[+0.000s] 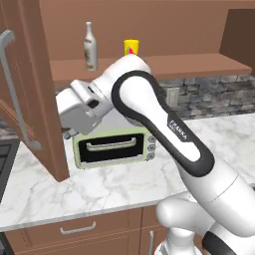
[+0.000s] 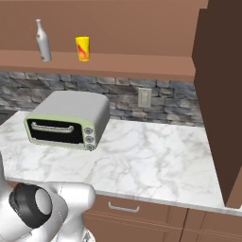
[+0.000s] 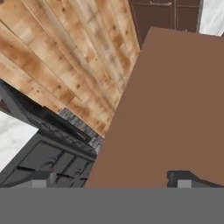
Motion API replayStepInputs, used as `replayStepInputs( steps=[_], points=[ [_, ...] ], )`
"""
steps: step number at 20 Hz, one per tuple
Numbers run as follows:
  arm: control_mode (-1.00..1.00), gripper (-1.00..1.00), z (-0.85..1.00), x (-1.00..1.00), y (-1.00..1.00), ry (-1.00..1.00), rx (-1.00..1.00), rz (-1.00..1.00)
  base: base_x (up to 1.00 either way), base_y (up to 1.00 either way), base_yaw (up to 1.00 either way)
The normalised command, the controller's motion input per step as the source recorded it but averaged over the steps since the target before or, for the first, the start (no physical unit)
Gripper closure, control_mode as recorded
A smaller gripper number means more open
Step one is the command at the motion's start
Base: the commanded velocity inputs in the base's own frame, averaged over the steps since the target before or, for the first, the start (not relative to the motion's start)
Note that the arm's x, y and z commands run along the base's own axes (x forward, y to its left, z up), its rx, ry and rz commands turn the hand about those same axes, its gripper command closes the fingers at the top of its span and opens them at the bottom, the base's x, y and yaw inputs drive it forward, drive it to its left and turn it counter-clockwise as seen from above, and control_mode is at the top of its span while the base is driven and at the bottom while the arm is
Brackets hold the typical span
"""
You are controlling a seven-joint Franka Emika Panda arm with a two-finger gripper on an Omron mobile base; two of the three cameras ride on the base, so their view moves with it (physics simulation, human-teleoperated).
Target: Open the cabinet directly in front. Then move the liquor and the cup to the dining counter with the candle on it.
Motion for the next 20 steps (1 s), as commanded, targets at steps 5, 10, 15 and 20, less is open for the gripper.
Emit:
replayStepInputs(
  steps=[5,10,15,20],
  points=[
    [-1.00,-1.00,-0.11,0.18,1.00,-0.01,0.00,-0.08,0.00,0.00,0.00],
    [-1.00,-1.00,0.00,0.17,1.00,-0.09,0.00,-0.16,0.00,0.00,0.00],
    [-1.00,-1.00,0.01,-0.21,0.14,-0.17,0.00,-0.24,0.00,0.00,0.00],
    [-1.00,-1.00,0.09,-0.21,-0.89,-0.14,0.06,-0.29,0.00,0.00,0.00]
  ],
)
